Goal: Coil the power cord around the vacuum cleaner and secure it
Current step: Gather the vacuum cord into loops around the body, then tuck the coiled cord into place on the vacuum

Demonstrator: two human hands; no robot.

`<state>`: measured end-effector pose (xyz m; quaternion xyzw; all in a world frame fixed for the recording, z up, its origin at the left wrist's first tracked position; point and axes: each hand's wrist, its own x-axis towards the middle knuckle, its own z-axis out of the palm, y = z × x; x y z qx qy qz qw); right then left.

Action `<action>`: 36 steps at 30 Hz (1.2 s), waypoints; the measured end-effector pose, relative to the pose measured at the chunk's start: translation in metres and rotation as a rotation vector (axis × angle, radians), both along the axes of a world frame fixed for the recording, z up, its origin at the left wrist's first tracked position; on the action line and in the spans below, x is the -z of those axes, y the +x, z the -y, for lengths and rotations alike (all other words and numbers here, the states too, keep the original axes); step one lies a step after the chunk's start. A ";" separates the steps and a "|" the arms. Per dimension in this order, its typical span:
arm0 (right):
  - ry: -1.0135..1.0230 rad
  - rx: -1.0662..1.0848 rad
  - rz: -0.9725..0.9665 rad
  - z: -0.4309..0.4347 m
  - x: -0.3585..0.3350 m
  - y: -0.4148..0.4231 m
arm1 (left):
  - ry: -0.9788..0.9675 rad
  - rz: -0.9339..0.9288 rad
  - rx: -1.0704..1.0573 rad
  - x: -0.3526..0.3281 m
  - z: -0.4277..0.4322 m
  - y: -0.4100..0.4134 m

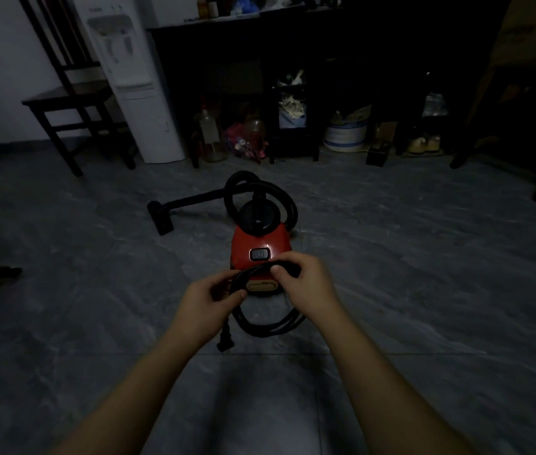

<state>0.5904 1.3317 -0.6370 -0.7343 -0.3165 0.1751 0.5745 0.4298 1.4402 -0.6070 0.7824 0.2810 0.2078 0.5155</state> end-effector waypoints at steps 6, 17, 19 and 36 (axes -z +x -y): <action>0.131 0.046 -0.097 -0.017 -0.008 -0.007 | 0.058 -0.047 -0.112 -0.027 0.001 0.003; 0.228 0.109 -0.248 -0.067 0.012 -0.027 | 0.185 -0.255 -0.056 -0.047 -0.067 0.004; 0.197 0.074 -0.206 -0.070 0.018 -0.027 | 0.168 -0.253 -0.044 -0.035 -0.077 -0.001; -0.042 0.200 -0.172 -0.066 0.045 0.004 | -0.030 -0.286 0.223 0.027 -0.136 0.066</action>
